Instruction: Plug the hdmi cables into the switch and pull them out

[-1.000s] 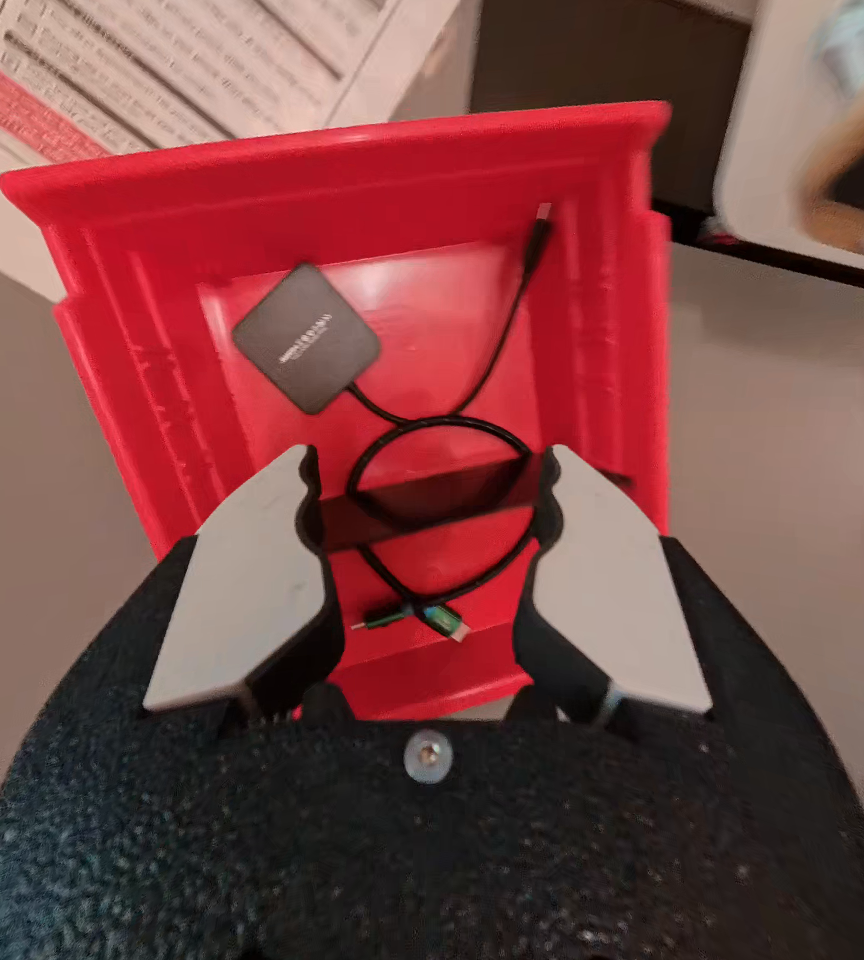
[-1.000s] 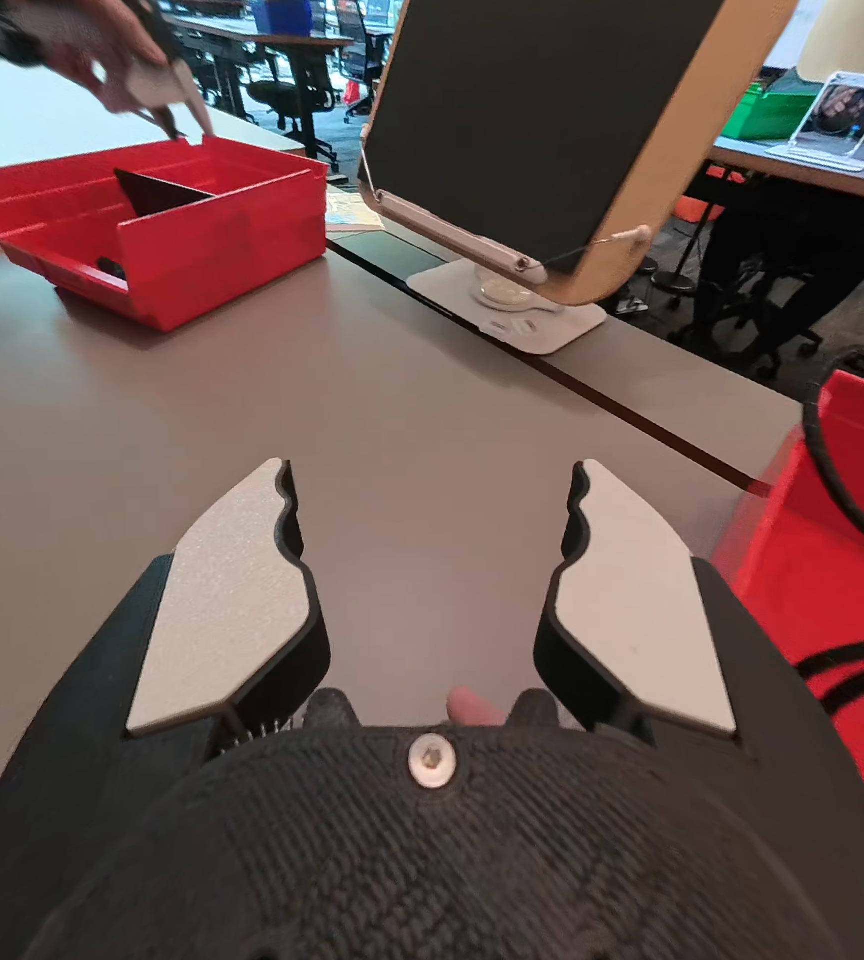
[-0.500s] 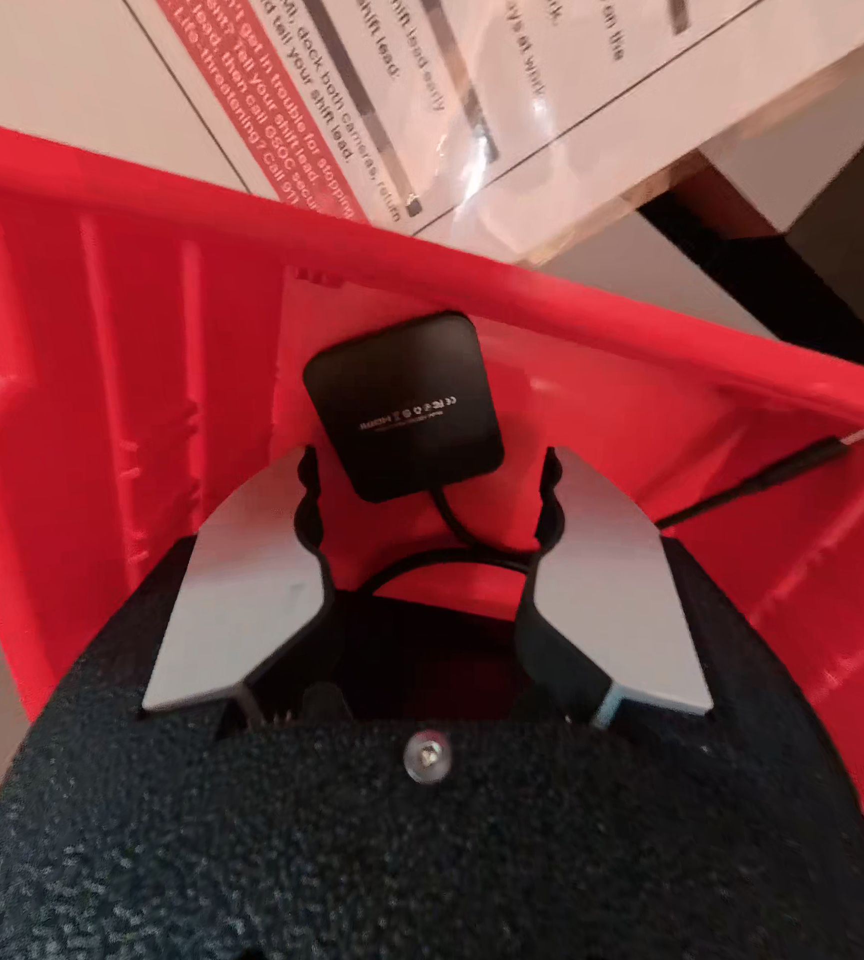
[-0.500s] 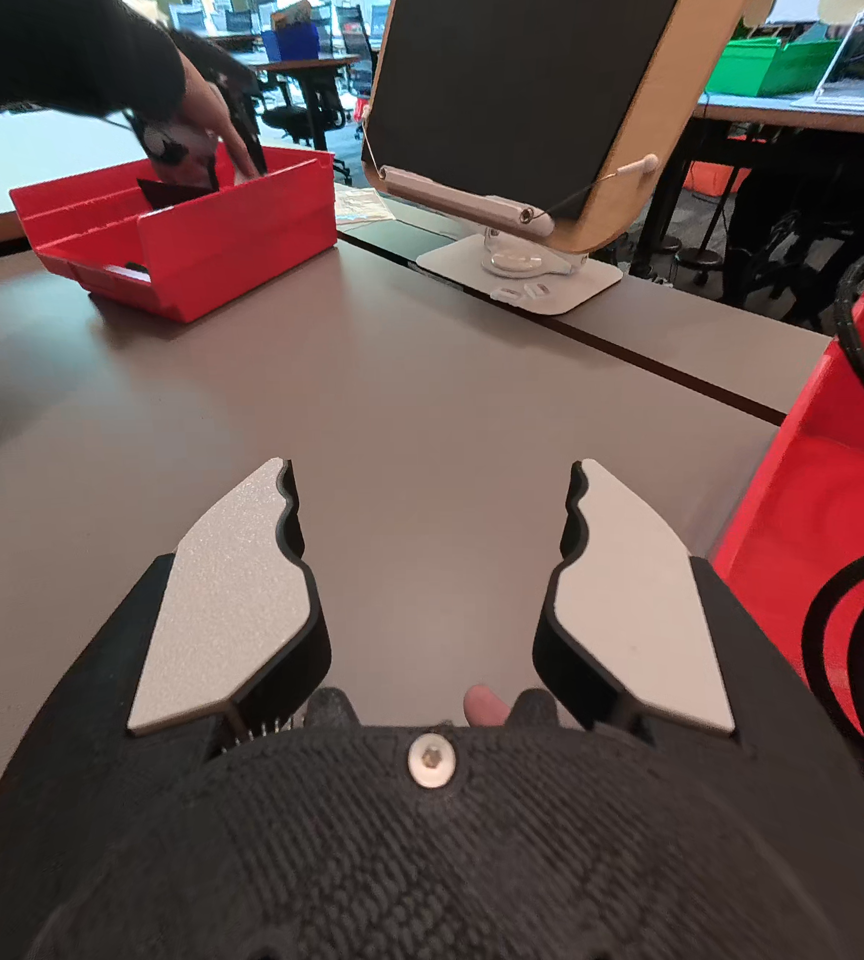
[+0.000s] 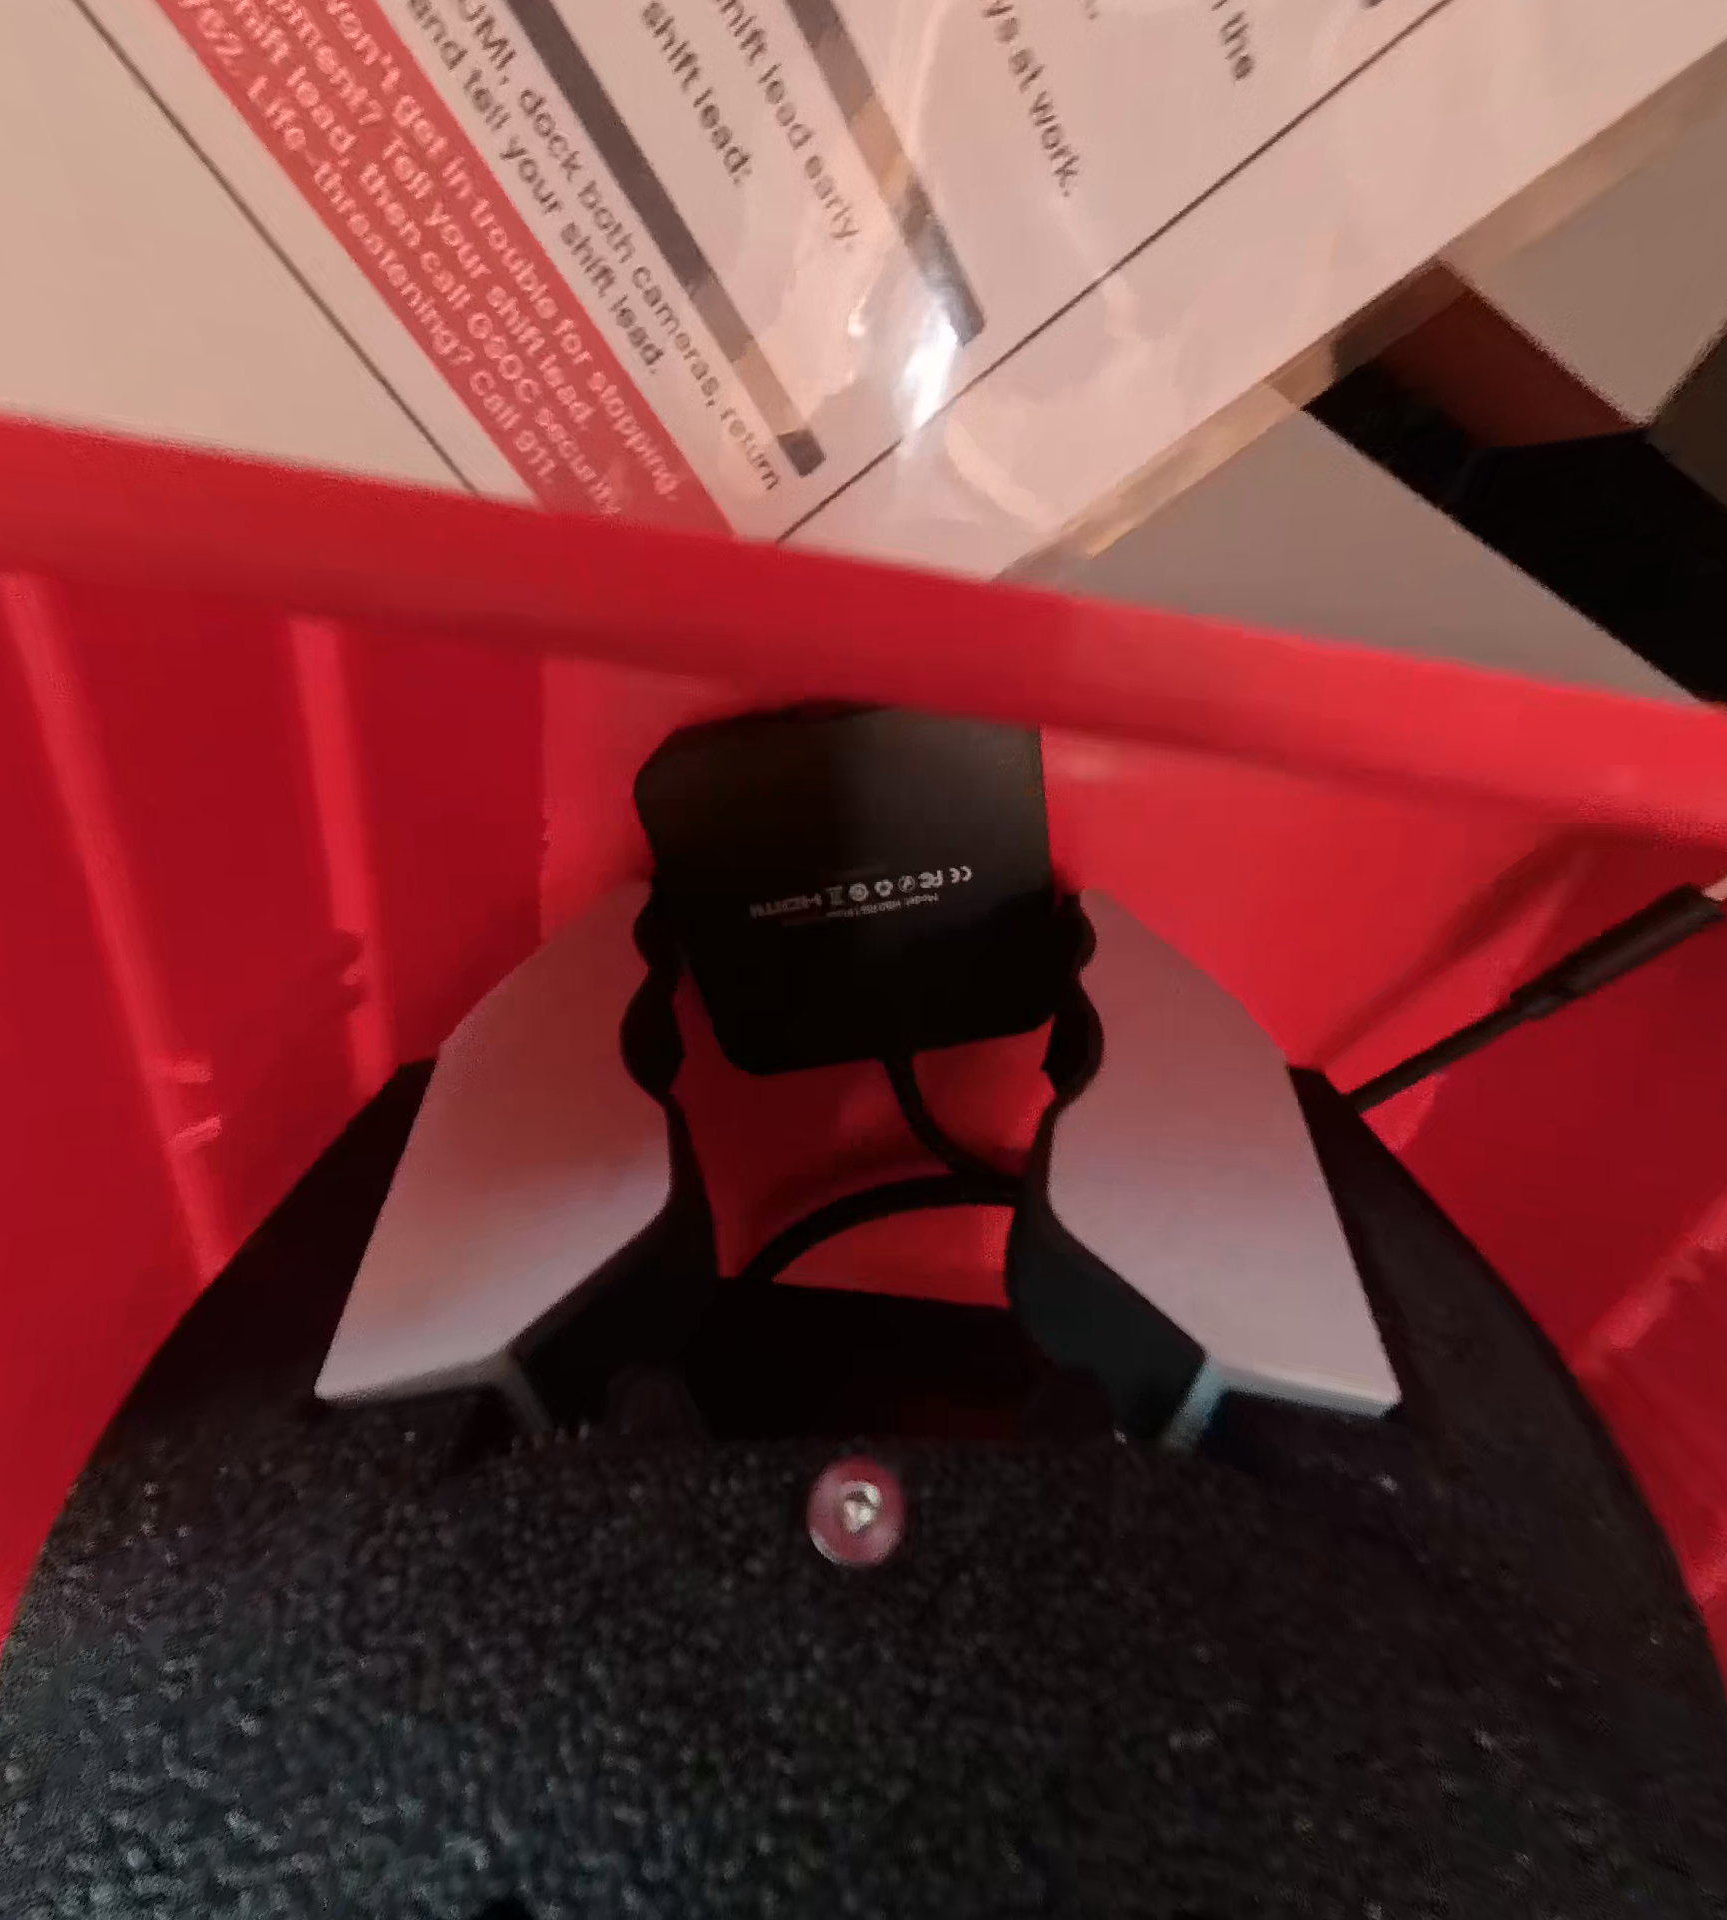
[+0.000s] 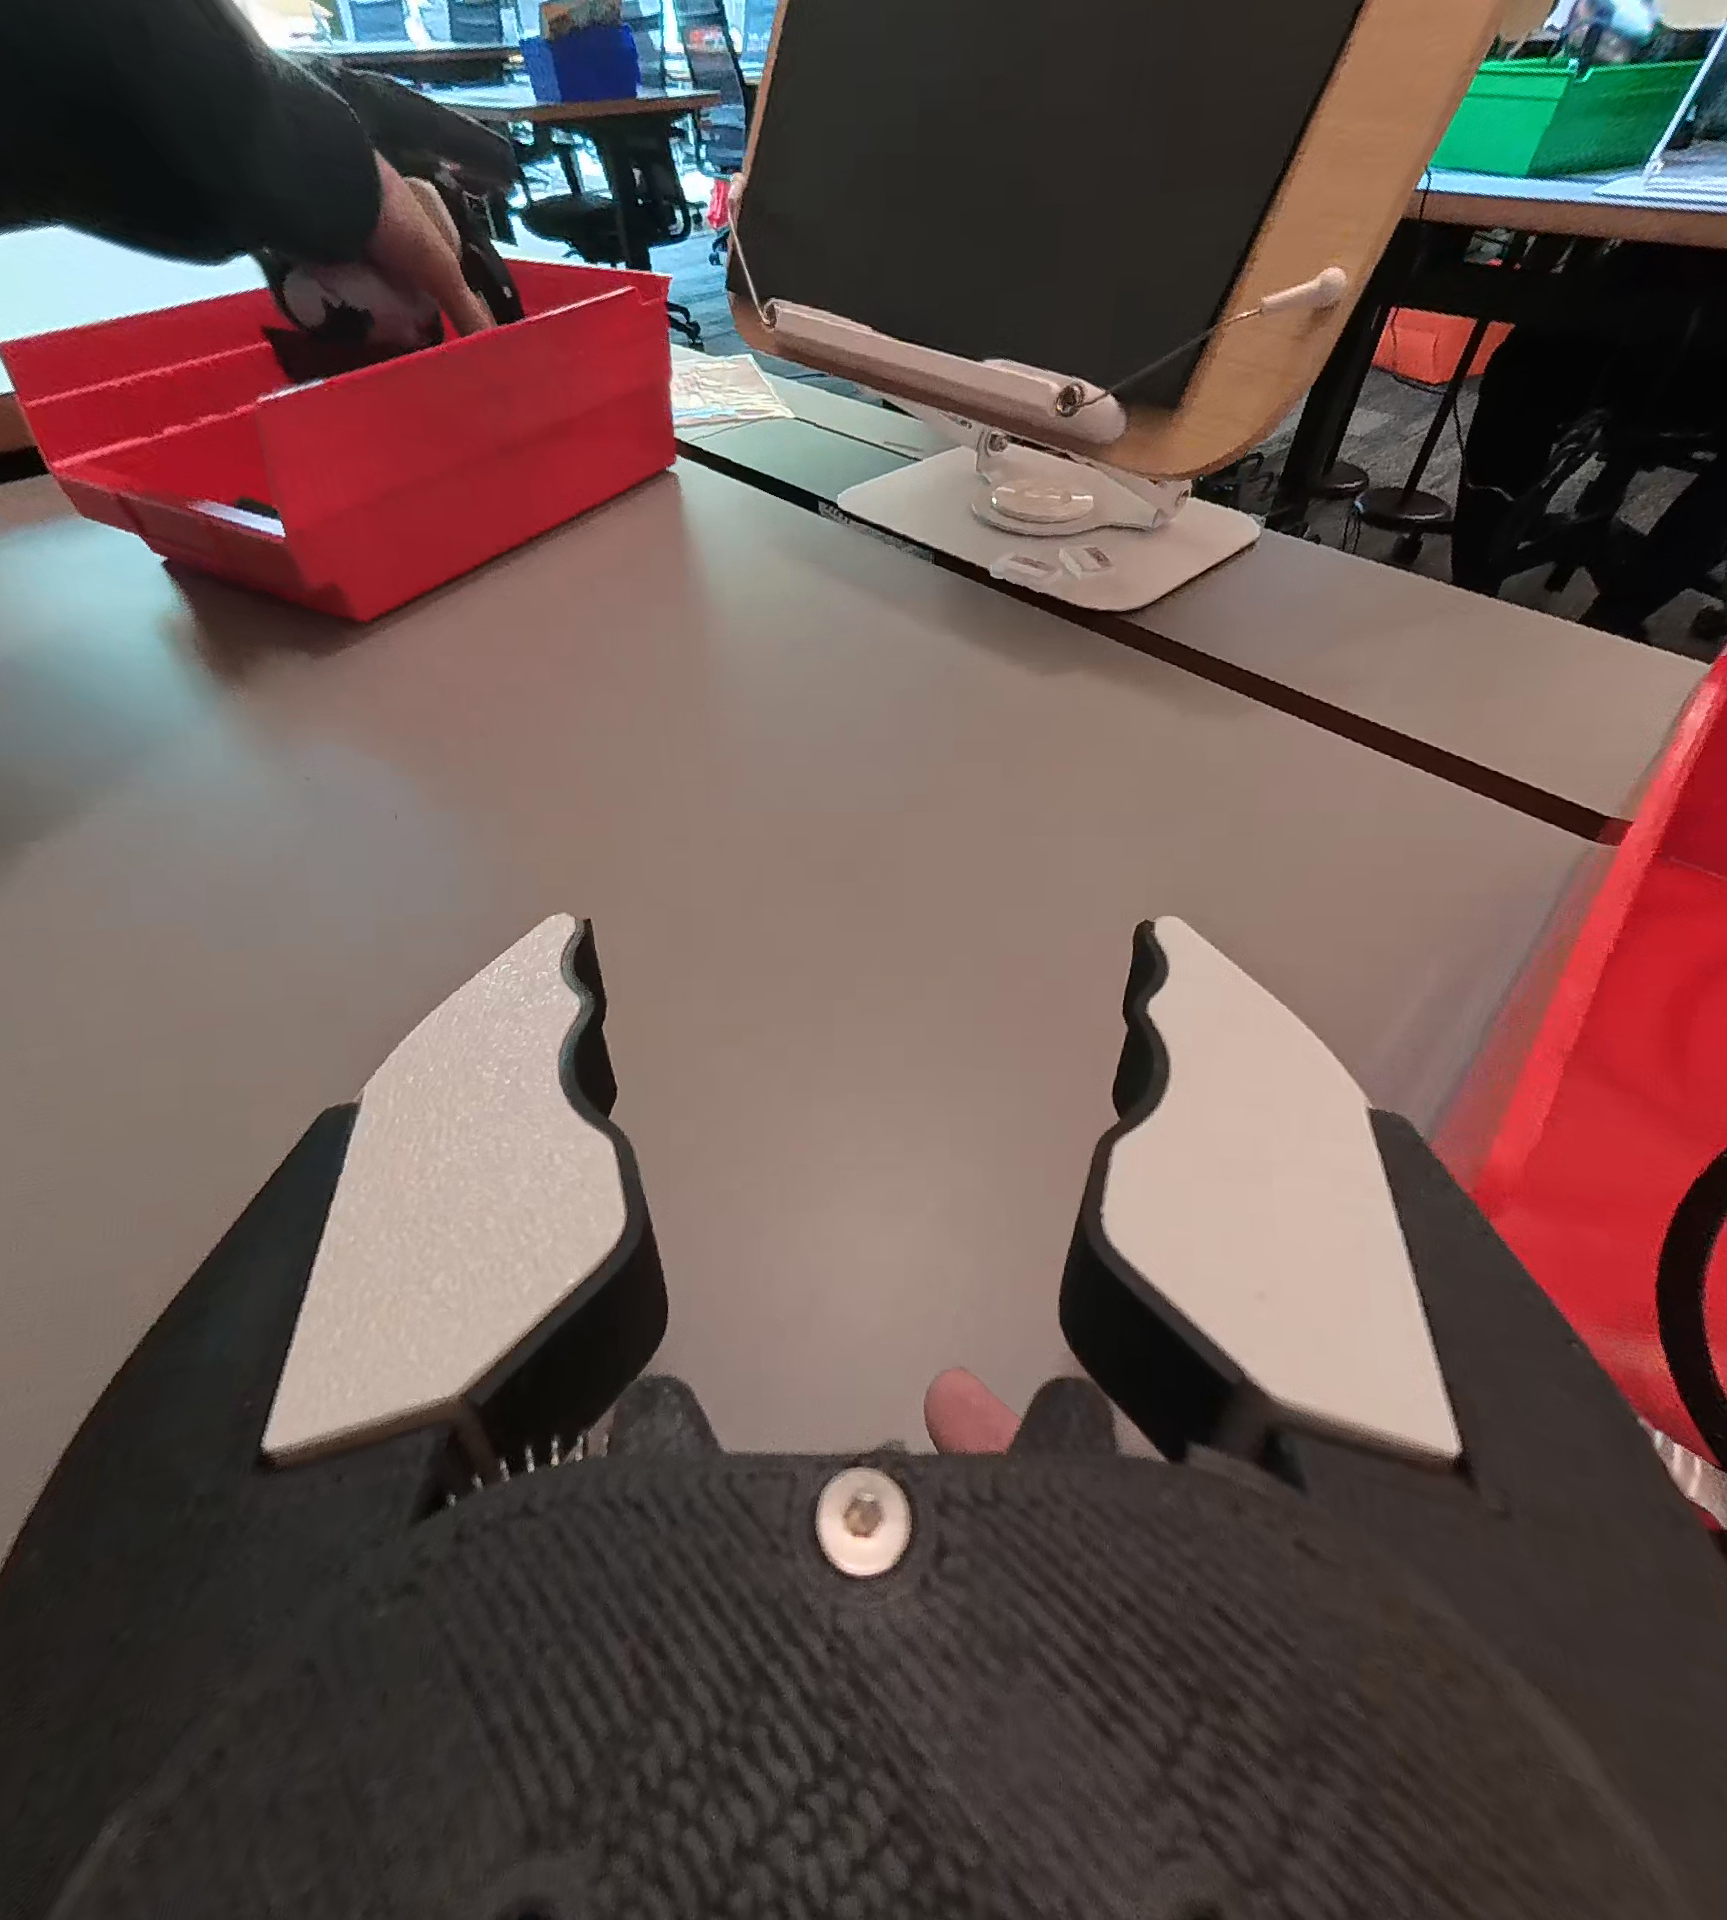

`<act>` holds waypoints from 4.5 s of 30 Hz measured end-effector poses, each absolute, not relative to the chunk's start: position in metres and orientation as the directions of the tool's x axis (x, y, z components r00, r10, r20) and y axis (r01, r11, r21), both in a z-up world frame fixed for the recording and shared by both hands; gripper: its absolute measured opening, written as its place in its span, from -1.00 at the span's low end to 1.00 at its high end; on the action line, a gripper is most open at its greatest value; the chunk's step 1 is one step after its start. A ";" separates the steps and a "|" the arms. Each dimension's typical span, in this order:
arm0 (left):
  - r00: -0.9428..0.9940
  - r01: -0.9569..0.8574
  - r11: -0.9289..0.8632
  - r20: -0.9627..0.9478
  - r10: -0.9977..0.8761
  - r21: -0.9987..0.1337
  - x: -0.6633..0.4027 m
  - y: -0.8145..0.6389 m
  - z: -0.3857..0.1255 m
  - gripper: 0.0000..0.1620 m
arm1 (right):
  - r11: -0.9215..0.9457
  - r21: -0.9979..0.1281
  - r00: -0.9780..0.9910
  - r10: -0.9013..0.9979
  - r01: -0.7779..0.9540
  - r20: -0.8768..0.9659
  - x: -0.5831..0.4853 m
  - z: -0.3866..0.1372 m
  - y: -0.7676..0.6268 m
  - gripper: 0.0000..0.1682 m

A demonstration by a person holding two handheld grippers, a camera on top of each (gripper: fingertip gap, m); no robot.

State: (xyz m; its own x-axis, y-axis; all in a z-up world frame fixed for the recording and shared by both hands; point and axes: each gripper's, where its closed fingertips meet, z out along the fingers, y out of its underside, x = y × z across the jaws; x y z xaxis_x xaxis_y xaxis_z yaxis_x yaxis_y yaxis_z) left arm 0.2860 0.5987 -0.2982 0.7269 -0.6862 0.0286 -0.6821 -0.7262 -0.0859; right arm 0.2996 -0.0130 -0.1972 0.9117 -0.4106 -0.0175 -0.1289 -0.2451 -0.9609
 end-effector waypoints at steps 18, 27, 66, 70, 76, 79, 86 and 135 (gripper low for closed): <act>-0.306 -0.307 -0.186 0.281 -0.910 -0.934 0.306 0.458 -0.004 -0.16 | -0.098 -0.995 0.930 -0.366 0.002 0.038 0.259 -0.125 0.016 0.08; -0.773 0.090 -0.237 0.082 -0.629 -0.967 0.220 0.257 0.057 -0.16 | 0.123 -0.992 0.985 -0.174 0.001 -0.020 0.223 -0.057 0.083 0.02; -0.749 -0.635 -0.223 0.520 0.410 -0.740 0.167 0.038 -0.015 -0.16 | 0.040 -0.676 0.656 -0.291 0.736 0.696 0.198 -0.034 0.050 -0.03; -0.719 -0.672 -0.232 0.542 0.435 -0.703 0.162 0.030 -0.034 -0.16 | 0.124 -0.718 0.729 -0.135 0.684 0.671 0.179 -0.035 0.052 -0.05; -0.674 -0.711 -0.264 0.525 0.519 -0.652 0.158 0.026 -0.040 -0.16 | 0.110 -0.783 0.787 0.012 0.612 0.617 0.171 -0.049 0.056 -0.13; -0.674 -0.715 -0.288 0.517 0.527 -0.637 0.159 0.027 -0.043 -0.16 | 0.074 -0.784 0.784 0.033 0.617 0.620 0.173 -0.054 0.056 -0.13; -0.726 -0.671 -0.403 0.663 0.182 -0.623 0.209 0.060 -0.080 -0.15 | -0.083 -0.890 0.893 0.098 0.448 0.440 0.204 -0.077 0.046 -0.12; -0.600 -0.791 0.602 0.051 -0.798 0.108 0.130 0.486 -0.280 -0.85 | -0.206 -0.977 0.971 0.241 0.051 0.000 0.242 -0.205 0.043 -0.13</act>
State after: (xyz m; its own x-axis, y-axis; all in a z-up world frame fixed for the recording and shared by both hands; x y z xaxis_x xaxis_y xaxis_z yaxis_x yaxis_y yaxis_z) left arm 0.1296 0.4862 -0.2802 -0.5999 -0.7984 0.0510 -0.7915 0.6016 0.1079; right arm 0.2420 0.0427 -0.2048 0.9706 0.2406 0.0002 0.0513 -0.2062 -0.9772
